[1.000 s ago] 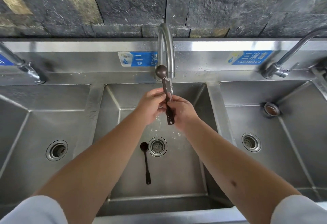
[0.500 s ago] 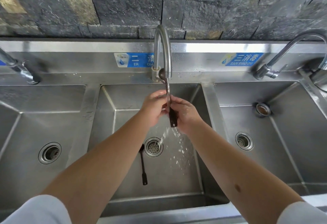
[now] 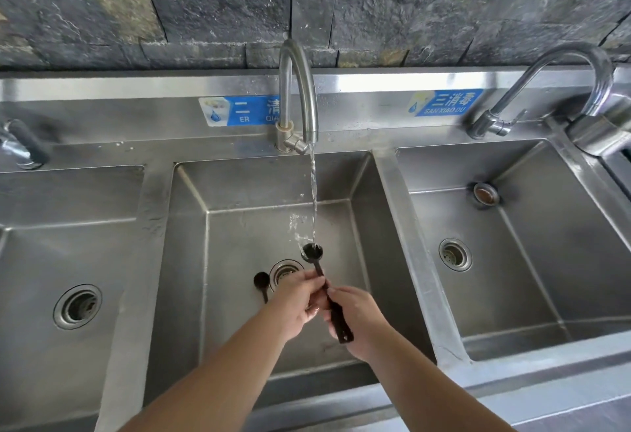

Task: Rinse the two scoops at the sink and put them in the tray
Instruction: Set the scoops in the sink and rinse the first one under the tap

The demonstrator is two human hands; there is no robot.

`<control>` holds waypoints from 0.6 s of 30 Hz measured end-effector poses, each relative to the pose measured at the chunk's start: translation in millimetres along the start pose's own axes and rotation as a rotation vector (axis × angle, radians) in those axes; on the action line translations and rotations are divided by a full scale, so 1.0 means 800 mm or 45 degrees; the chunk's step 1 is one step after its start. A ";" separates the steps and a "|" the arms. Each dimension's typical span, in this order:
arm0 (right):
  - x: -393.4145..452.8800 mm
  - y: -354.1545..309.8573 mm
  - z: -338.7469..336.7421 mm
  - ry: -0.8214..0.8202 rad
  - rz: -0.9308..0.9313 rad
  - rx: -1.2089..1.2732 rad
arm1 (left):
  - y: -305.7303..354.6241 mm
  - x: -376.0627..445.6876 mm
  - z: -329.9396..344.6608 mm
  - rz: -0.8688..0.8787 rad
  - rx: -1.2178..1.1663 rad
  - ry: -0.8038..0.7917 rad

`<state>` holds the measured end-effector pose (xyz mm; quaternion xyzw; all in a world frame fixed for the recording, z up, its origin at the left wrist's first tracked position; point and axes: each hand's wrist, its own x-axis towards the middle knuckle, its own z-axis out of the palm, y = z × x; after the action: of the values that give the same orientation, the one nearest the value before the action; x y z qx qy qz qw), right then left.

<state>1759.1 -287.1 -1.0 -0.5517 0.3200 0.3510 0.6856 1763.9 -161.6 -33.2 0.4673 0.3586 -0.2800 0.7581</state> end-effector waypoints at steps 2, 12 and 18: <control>-0.003 0.010 -0.005 0.140 -0.088 -0.197 | -0.008 -0.004 0.001 -0.031 0.009 -0.012; -0.016 0.035 -0.002 0.573 -0.310 -0.765 | -0.022 0.001 0.020 -0.058 0.033 -0.165; -0.026 0.031 -0.027 0.541 -0.334 -0.458 | -0.018 0.001 0.049 0.012 0.132 -0.229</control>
<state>1725.9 -307.2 -1.3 -0.7619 0.3149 0.1873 0.5342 1764.8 -203.4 -29.0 0.4806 0.2718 -0.3355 0.7632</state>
